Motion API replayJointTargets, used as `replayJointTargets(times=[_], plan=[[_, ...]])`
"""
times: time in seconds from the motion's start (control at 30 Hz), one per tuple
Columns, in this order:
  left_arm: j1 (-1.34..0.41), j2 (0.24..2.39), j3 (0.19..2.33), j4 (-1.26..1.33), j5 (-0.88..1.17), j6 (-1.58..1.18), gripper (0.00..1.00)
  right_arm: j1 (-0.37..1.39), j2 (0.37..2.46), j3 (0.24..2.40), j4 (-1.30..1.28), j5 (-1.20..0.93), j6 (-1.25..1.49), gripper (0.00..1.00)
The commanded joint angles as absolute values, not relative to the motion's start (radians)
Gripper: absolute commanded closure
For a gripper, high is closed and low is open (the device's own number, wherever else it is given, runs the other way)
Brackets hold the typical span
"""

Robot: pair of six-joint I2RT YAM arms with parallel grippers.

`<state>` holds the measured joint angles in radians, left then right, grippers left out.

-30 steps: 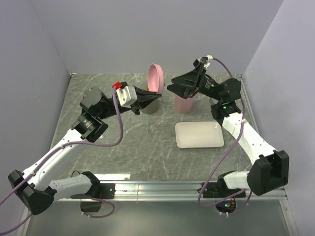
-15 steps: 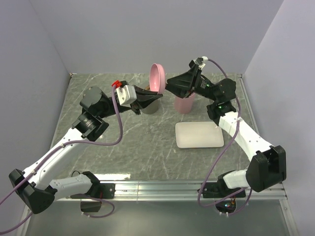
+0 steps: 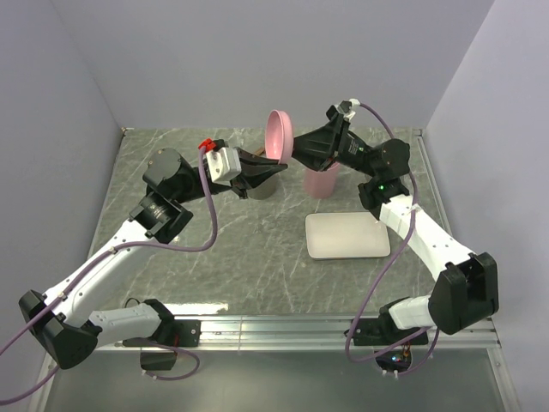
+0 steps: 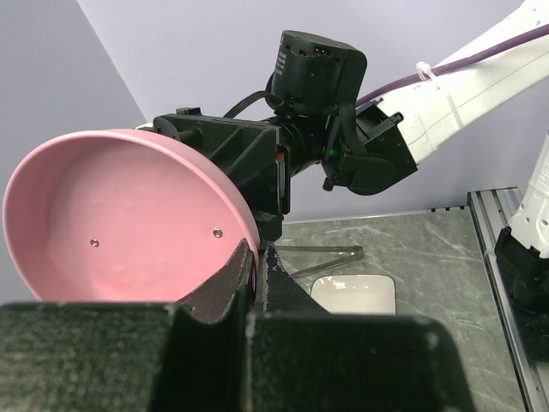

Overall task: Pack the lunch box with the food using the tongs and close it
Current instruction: Pick up the box lid from the center of the board.

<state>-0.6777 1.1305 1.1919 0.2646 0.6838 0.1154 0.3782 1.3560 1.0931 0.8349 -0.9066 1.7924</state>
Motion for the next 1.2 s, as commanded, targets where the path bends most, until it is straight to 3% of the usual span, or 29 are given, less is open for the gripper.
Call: replayJointTargets(times=[0.0,0.2,0.37,0.53,0.63,0.93,1.03,1.07,1.1,1.17], plan=[[-0.684,1.132,1.239,0.314,0.706,0.12,1.0,0.385,1.345,1.117,0.913,-0.89,1.822,0.58],[-0.693,1.135,1.238,0.314,0.718,0.114,1.0,0.385,1.354,1.13,0.919,-0.89,1.832,0.63],[-0.695,1.14,1.249,0.299,0.724,0.132,1.0,0.387,1.355,1.14,0.92,-0.89,1.83,0.77],[-0.696,1.129,1.236,0.281,0.712,0.144,0.99,0.38,1.348,1.173,0.888,-0.911,1.766,1.0],[-0.696,1.123,1.23,0.273,0.706,0.15,0.96,0.37,1.344,1.181,0.89,-0.917,1.758,1.0],[-0.696,1.101,1.207,0.264,0.66,0.147,0.67,0.287,1.345,1.209,0.836,-0.939,1.689,1.0],[-0.696,1.097,1.213,0.215,0.629,0.15,0.56,0.273,1.347,1.249,0.723,-0.96,1.574,1.0],[-0.696,1.094,1.216,0.195,0.617,0.15,0.42,0.264,1.347,1.274,0.644,-0.966,1.534,1.0],[-0.695,1.091,1.229,0.169,0.603,0.152,0.37,0.262,1.347,1.291,0.591,-0.974,1.429,1.0],[-0.695,1.085,1.244,0.094,0.552,0.146,0.32,0.253,1.347,1.371,0.344,-0.977,1.269,1.0]])
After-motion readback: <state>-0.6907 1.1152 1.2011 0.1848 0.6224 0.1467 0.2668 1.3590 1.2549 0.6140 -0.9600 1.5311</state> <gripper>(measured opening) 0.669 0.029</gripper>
